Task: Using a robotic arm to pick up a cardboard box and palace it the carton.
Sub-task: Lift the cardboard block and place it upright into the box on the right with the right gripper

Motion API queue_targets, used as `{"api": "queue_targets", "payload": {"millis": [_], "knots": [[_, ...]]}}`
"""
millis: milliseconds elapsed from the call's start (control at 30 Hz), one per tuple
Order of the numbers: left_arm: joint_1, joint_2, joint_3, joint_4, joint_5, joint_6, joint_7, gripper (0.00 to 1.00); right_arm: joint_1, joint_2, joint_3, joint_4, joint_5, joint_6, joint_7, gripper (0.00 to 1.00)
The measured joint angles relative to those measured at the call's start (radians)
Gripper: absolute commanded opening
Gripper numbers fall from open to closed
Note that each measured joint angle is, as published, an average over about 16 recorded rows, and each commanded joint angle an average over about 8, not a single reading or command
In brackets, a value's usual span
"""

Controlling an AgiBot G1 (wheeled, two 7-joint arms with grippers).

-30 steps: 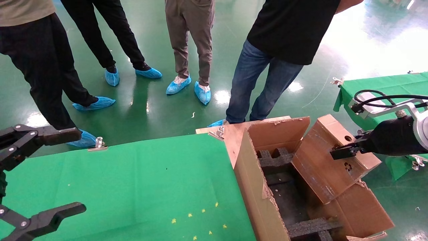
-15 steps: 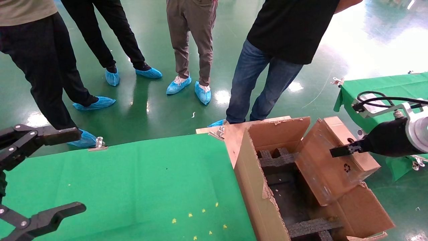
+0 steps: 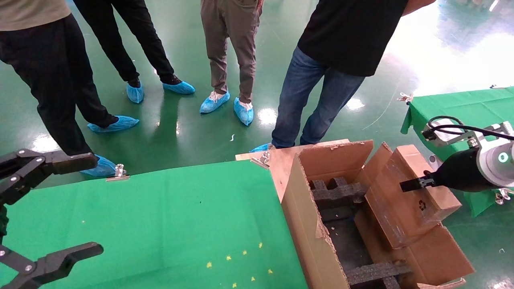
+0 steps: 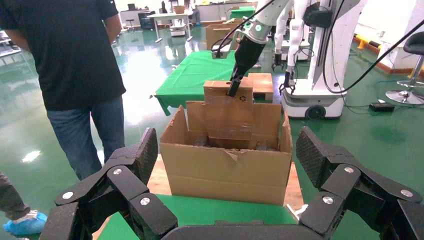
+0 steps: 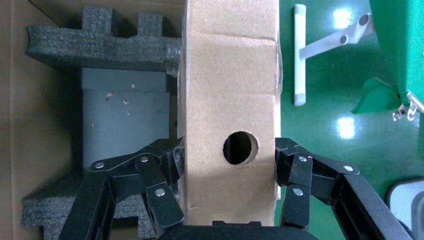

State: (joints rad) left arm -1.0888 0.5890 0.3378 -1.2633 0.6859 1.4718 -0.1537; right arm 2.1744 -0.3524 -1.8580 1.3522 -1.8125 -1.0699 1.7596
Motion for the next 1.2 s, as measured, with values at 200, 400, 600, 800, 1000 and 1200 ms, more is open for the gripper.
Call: {"api": "queue_targets", "payload": {"millis": [200,400,600,800,1000,1200], "knots": [[0.0,0.0,0.0,0.0,0.0,0.0,0.0,1.0,-0.013,-0.006,-0.008,0.001,-0.009,0.0,0.027,0.0],[0.0,0.0,0.0,0.0,0.0,0.0,0.0,1.0,-0.029,-0.01,-0.016,0.001,-0.017,0.005,0.05,0.0],[0.0,0.0,0.0,0.0,0.0,0.0,0.0,1.0,-0.051,-0.015,-0.026,0.0,-0.024,0.019,0.069,0.0],[0.0,0.0,0.0,0.0,0.0,0.0,0.0,1.0,-0.079,-0.02,-0.037,-0.002,-0.034,0.046,0.087,0.0],[0.0,0.0,0.0,0.0,0.0,0.0,0.0,1.0,-0.113,-0.032,-0.048,-0.005,-0.05,0.083,0.108,0.0],[0.0,0.0,0.001,0.0,0.0,0.0,0.0,1.0,-0.152,-0.048,-0.061,-0.011,-0.066,0.126,0.13,0.0]]}}
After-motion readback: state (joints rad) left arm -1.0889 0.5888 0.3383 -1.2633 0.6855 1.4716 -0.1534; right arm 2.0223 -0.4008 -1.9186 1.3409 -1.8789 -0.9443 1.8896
